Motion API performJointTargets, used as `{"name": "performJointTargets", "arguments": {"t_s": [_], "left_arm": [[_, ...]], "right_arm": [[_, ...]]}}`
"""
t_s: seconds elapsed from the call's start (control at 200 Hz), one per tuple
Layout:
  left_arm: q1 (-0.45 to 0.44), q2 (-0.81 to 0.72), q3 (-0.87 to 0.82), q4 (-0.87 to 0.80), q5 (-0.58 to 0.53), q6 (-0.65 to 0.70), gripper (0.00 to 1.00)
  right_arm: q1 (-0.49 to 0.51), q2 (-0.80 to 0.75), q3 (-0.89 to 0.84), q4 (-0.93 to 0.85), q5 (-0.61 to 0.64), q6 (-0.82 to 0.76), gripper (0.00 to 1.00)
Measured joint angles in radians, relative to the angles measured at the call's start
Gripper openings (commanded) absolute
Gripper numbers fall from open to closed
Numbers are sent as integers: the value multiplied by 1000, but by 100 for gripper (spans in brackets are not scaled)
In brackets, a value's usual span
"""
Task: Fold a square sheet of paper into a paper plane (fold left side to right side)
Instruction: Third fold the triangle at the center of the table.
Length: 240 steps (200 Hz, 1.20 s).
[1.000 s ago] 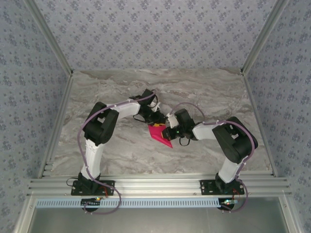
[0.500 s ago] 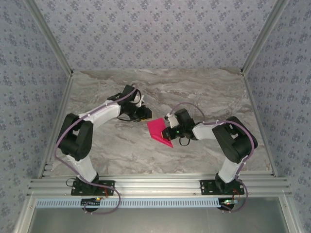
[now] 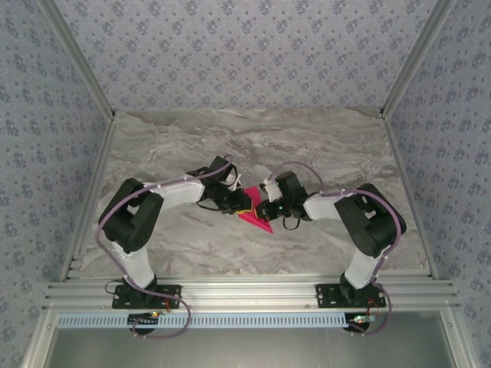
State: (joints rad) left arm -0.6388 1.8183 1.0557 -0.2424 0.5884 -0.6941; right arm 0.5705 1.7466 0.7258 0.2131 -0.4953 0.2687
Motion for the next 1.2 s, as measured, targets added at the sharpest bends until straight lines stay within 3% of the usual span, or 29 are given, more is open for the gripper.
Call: {"name": "performJointTargets", "arguments": {"t_s": [0.879, 0.954, 1.089, 1.199], "left_arm": [[-12, 51, -42, 31, -32, -6, 19], [-12, 49, -48, 39, -32, -6, 19], [-12, 45, -63, 62, -32, -5, 18], [-12, 42, -71, 73, -32, -3, 18]], "right_arm": [[0, 8, 20, -27, -4, -11, 4], [-2, 8, 26, -35, -4, -11, 7], [-5, 3, 37, -57, -9, -5, 30], [-29, -39, 40, -87, 13, 2, 38]]}}
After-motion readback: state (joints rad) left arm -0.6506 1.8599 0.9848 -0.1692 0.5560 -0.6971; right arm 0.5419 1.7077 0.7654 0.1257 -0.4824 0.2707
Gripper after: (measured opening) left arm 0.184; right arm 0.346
